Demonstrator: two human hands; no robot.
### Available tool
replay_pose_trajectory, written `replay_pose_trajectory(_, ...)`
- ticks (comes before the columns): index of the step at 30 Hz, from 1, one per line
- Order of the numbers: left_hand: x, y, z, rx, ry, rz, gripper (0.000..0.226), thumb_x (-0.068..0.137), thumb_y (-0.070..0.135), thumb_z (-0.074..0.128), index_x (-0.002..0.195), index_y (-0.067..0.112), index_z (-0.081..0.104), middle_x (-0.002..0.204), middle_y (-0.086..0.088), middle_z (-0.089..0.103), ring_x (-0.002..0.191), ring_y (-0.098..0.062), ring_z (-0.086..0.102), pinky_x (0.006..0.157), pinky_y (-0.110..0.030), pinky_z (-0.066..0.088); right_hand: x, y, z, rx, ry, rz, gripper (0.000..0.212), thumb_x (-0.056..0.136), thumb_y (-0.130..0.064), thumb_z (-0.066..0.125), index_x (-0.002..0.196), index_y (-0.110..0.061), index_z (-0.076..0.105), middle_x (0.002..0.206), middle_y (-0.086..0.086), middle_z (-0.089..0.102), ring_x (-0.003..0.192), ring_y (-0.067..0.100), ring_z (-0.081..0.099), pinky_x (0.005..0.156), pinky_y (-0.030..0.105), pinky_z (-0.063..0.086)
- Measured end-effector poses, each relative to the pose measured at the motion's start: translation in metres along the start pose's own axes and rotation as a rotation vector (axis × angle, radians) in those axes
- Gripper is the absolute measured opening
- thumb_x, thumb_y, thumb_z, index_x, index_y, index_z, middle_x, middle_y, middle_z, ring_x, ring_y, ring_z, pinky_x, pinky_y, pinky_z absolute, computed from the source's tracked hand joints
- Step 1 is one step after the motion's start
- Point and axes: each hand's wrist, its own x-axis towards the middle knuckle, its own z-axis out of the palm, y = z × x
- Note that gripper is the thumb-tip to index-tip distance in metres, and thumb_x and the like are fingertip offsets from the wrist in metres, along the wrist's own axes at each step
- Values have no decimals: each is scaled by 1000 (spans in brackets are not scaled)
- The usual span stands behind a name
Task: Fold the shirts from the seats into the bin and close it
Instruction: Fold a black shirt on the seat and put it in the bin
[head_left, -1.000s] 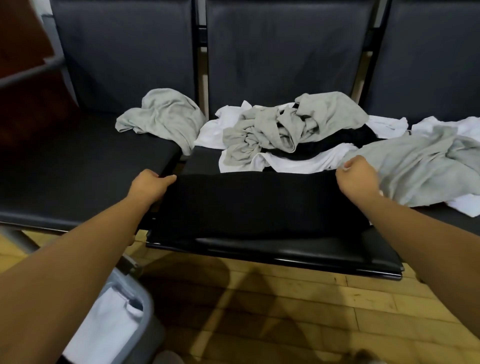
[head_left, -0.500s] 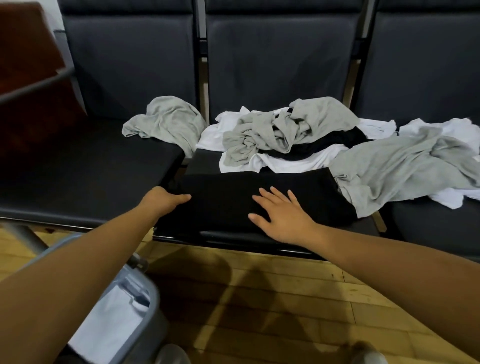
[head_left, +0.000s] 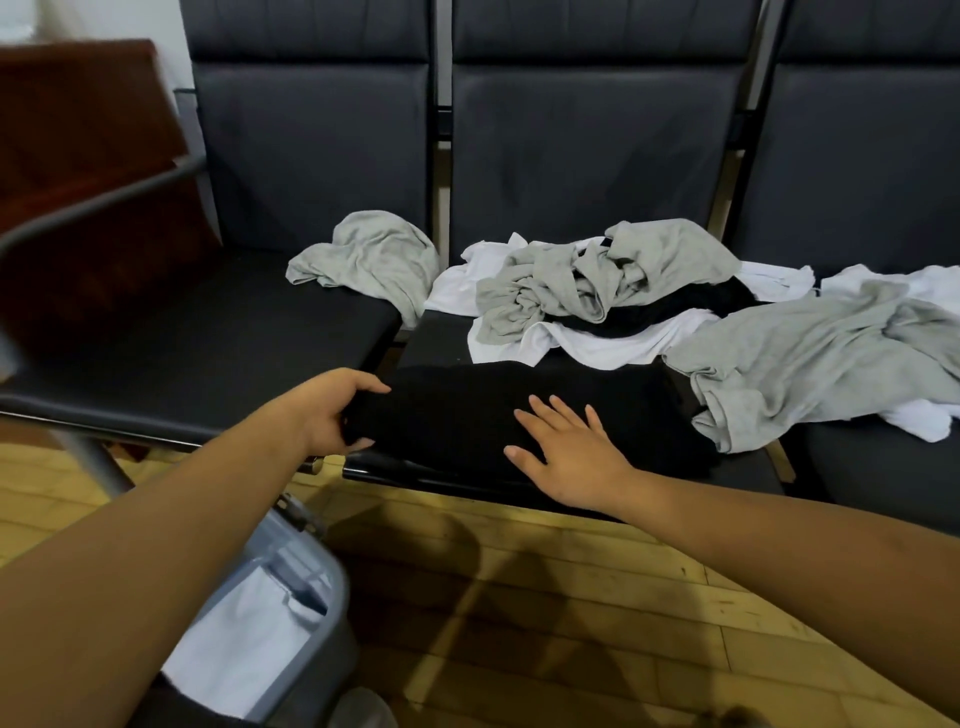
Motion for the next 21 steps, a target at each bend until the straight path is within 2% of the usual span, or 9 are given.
replay_pose_trajectory(5, -17, 13, -13, -78, 9, 112, 7, 85, 19, 64, 91, 16, 62, 88, -5, 65, 82, -21, 63, 49, -25, 50, 8, -25, 2, 26, -12, -32, 69, 101, -61, 26, 159, -26, 15, 168, 0, 0, 154, 20, -7, 123, 50, -7)
replay_pose_trajectory(7, -25, 24, -11, -109, -11, 184, 12, 84, 18, 65, 96, 14, 65, 91, -7, 70, 85, -24, 68, 55, -29, 54, 14, -42, 0, 117, -27, -42, 68, 102, -59, 30, 159, -24, 18, 167, 1, 3, 154, 21, -5, 123, 49, -8)
replay_pose_trajectory(9, -33, 36, -1, -97, -43, 235, 19, 85, 16, 65, 102, 10, 66, 95, -9, 72, 88, -25, 69, 65, -33, 55, 21, -58, -5, 325, -48, -38, 63, 103, -52, 36, 157, -22, 24, 167, 1, 11, 154, 19, 1, 123, 45, -7)
replay_pose_trajectory(10, -36, 40, 7, -73, -60, 262, 18, 86, 15, 63, 103, 9, 66, 93, -9, 72, 84, -25, 70, 64, -31, 54, 26, -61, -7, 473, -54, -23, 61, 103, -48, 40, 156, -21, 30, 165, 2, 19, 153, 18, 9, 124, 42, -2)
replay_pose_trajectory(12, -43, 47, 29, -21, -100, 316, 17, 86, 14, 61, 101, 9, 66, 87, -8, 71, 73, -21, 69, 55, -25, 54, 31, -62, -12, 868, -32, 43, 50, 102, -43, 48, 145, -17, 49, 150, 4, 48, 143, 20, 39, 121, 36, 23)
replay_pose_trajectory(14, -45, 51, 54, 42, -126, 372, 14, 86, 12, 62, 100, 11, 65, 87, -8, 69, 71, -21, 69, 58, -25, 54, 35, -52, -20, 1294, 31, 173, 39, 101, -41, 52, 122, -12, 66, 123, 5, 68, 114, 19, 63, 102, 33, 47)
replay_pose_trajectory(16, -42, 52, 81, 131, -178, 427, 14, 86, 9, 62, 99, 14, 63, 90, -12, 64, 79, -25, 64, 72, -34, 50, 35, -33, -35, 1593, 49, 313, 46, 102, -46, 45, 113, -6, 65, 111, 12, 70, 99, 23, 66, 90, 34, 52)
replay_pose_trajectory(19, -38, 44, 120, 306, -293, 461, 4, 93, 13, 63, 94, 14, 59, 80, -7, 64, 74, -21, 62, 64, -32, 48, 27, 8, -51, 1772, 14, 414, 69, 102, -59, 28, 119, 1, 58, 115, 24, 68, 105, 36, 66, 89, 47, 55)
replay_pose_trajectory(21, -36, 38, 136, 419, -408, 399, 18, 97, 28, 64, 109, 16, 59, 90, -10, 73, 79, -24, 69, 65, -31, 54, 20, 30, -51, 1833, 5, 468, 75, 101, -63, 25, 119, 2, 55, 117, 25, 65, 105, 37, 65, 80, 46, 54)
